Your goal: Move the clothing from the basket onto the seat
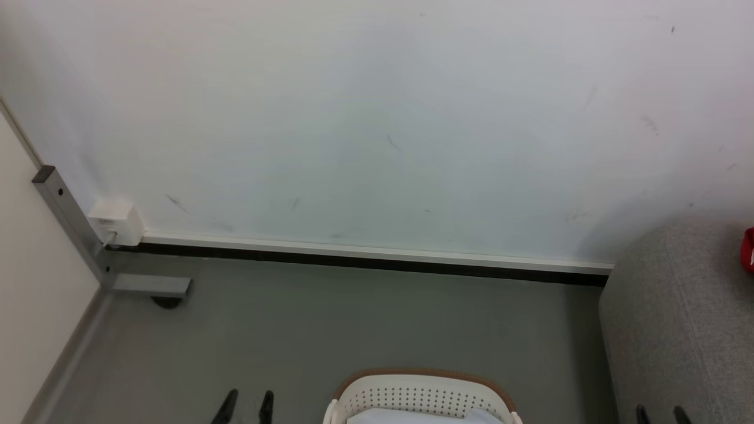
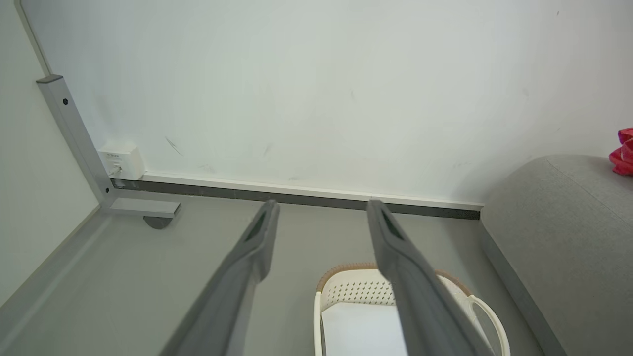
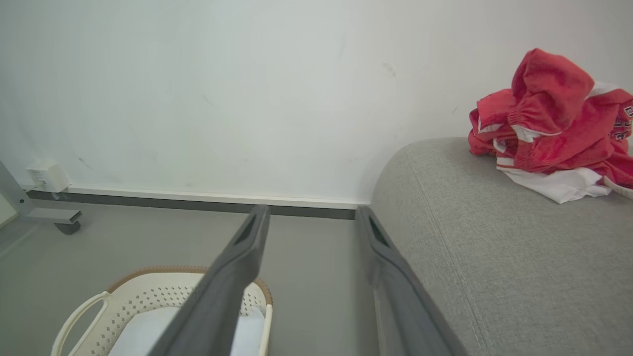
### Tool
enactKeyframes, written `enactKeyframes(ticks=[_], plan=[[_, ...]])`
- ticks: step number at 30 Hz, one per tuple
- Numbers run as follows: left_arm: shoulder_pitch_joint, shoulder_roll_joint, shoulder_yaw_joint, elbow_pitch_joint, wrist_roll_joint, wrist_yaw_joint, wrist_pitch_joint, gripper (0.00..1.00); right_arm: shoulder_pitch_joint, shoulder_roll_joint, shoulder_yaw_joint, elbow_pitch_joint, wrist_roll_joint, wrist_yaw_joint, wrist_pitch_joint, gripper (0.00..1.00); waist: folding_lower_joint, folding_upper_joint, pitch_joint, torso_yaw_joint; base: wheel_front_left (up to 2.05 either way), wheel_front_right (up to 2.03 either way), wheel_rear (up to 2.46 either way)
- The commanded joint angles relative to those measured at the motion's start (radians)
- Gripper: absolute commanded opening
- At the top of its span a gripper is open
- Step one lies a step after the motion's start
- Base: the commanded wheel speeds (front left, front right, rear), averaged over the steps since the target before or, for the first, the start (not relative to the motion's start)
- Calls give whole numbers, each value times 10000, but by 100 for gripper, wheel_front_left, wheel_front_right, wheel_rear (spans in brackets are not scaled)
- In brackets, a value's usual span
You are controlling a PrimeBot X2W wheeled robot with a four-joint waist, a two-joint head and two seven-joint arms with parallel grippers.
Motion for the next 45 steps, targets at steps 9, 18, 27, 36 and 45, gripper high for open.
enactKeyframes(ticks=[9, 18, 27, 36, 45], plan=[[-47, -43, 158, 367, -950, -47, 301, 0, -130, 106, -87, 367, 955, -1, 377, 0, 0, -1, 23, -34, 0, 0, 0], [-251, -57, 410, 252, -2665, -135, 720, 0, -386, 86, -65, 209, 2688, -3, 765, 0, 0, -1, 66, -95, 0, 0, 0], [-444, -70, 646, 166, -4210, -216, 1103, 0, -640, 67, -72, 96, 4235, -4, 1136, 0, 0, -1, 108, -156, 0, 0, 0], [-607, -80, 840, 103, -5449, -280, 1421, 0, -852, 51, -90, 21, 5476, -6, 1445, 0, 0, -1, 146, -210, 0, 0, 0], [-774, -90, 1042, 42, -6727, -344, 1747, 0, -1067, 34, -111, -52, 6753, -8, 1766, 0, 0, -1, 189, -271, 0, 0, 0]])
